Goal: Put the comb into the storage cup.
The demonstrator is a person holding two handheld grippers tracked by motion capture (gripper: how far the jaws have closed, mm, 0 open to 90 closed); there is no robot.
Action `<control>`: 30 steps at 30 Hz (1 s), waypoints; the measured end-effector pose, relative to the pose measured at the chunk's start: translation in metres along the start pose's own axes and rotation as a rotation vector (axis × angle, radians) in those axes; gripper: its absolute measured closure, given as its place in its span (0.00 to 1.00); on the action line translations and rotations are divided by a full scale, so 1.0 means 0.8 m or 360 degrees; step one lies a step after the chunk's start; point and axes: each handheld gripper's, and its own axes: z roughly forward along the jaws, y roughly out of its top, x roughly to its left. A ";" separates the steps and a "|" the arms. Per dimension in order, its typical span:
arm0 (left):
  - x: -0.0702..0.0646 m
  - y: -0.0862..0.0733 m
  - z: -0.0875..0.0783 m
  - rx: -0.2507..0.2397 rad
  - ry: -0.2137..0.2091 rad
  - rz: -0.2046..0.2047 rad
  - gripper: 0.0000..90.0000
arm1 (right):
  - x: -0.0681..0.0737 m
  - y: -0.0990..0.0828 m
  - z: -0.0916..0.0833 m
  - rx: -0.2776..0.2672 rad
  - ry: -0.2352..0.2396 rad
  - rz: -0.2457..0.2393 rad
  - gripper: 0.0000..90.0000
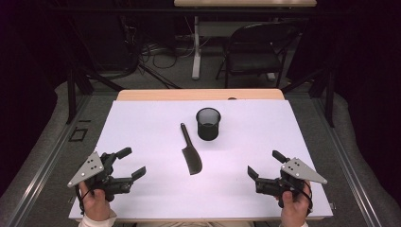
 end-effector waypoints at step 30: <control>-0.005 0.004 0.034 0.0218 0.0046 -0.0080 0.22 | 0.007 -0.011 0.012 0.0088 0.0008 -0.0033 0.01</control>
